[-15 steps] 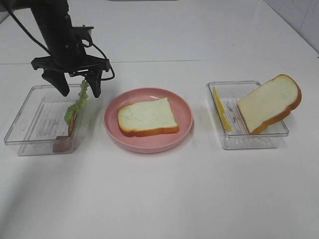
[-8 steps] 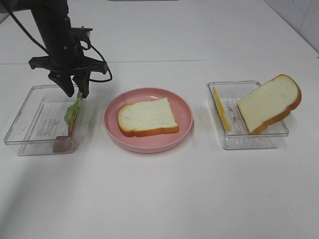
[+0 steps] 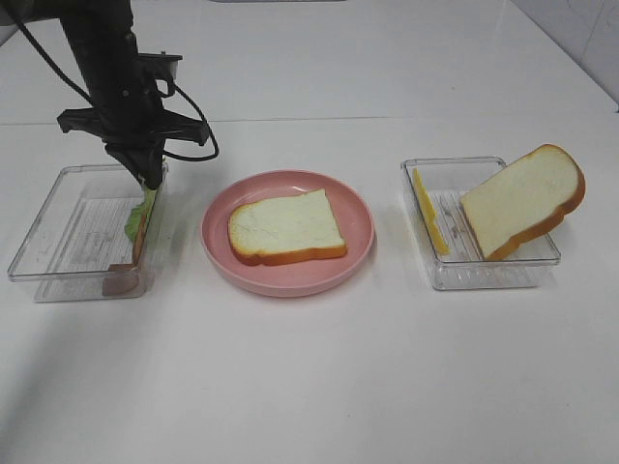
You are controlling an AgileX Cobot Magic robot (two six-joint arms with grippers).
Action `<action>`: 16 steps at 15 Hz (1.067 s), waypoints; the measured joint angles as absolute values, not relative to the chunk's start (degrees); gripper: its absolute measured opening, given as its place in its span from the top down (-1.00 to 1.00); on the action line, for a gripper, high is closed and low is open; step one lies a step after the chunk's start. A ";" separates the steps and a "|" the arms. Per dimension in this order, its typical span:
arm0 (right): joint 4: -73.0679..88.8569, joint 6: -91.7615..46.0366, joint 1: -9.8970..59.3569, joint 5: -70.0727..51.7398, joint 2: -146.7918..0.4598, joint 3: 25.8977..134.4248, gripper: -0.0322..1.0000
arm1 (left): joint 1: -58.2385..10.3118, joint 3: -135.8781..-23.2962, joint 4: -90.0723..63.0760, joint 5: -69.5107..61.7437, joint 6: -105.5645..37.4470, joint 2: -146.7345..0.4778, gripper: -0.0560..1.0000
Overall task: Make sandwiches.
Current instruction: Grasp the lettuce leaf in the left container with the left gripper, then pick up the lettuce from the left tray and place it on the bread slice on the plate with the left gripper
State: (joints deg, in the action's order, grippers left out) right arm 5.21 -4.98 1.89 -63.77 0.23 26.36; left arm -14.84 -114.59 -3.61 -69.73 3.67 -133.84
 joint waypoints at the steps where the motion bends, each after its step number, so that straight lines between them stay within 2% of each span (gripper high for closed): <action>1: 5.21 -4.98 1.89 -63.77 0.23 26.36 -0.61 | -14.84 -114.59 -3.61 -69.73 3.67 -133.61 0.89; 8: 5.21 -4.98 1.89 -63.77 0.23 26.36 -0.61 | -14.84 -114.53 -5.73 -69.84 4.81 -122.73 0.89; 11: 5.21 -4.98 1.89 -63.77 0.23 26.36 -0.61 | -15.07 -114.53 -14.38 -69.84 4.07 -120.38 0.89; 16: 5.21 -4.98 1.89 -63.77 0.23 26.36 -0.61 | -19.60 -114.53 -29.62 -67.55 -0.74 -121.87 0.89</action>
